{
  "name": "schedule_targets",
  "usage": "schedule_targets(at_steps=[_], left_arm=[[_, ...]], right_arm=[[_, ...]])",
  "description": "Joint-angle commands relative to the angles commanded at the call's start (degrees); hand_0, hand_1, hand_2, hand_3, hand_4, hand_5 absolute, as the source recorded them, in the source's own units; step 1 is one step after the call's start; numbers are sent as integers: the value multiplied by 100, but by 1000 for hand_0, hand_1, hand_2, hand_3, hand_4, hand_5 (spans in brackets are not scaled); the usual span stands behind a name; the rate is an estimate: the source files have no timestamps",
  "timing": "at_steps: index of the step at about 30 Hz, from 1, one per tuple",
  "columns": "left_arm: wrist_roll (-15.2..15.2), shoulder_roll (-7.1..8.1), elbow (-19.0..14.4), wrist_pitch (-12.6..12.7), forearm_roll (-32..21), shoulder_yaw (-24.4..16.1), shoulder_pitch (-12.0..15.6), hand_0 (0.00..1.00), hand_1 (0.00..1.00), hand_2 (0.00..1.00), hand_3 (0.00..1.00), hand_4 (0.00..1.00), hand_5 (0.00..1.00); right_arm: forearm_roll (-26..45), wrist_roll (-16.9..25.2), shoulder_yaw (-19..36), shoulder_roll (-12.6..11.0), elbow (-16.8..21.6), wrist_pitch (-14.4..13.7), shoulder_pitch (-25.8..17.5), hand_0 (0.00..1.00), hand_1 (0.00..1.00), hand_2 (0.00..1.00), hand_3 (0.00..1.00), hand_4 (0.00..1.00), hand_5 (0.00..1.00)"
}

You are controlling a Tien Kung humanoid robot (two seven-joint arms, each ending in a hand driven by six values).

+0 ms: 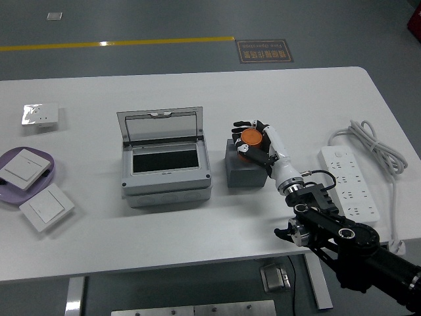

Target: Pick up the cylinder from the cube,place it in the box,flap close box

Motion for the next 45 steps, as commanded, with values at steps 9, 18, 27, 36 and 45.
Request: schedule_targets(at_steps=[9,18,27,36,45], left_arm=[[-6,-1,-6,-8,19,19,-27,614,628,619,641,710,247],[-8,-13,-8,-5,16,30,-32,614,628,619,641,710,245],[-13,-29,-6,-5,-1,28,-21,613,627,619,642,711,242],[-12,-32,1,-4,-32,58,1,614,628,620,643,711,240],[-8,-3,5,-4,-64,110,-7,614,628,621,644,715,246]], right_arm=[[11,-102,21,-8,62,20,-17,675,593,526,512,98,2],[-44,-131,44,-16,187,-78,-45,569,537,470,397,2,2],[-191,-296,297,-124,735,-104,-205,523,474,420,314,2,2],[-430,-597,167,-399,2026,-280,-233,494,438,409,325,2,2],[-2148,-1869,-357,-263,3266,105,653,151,173,261,184,2,2]])
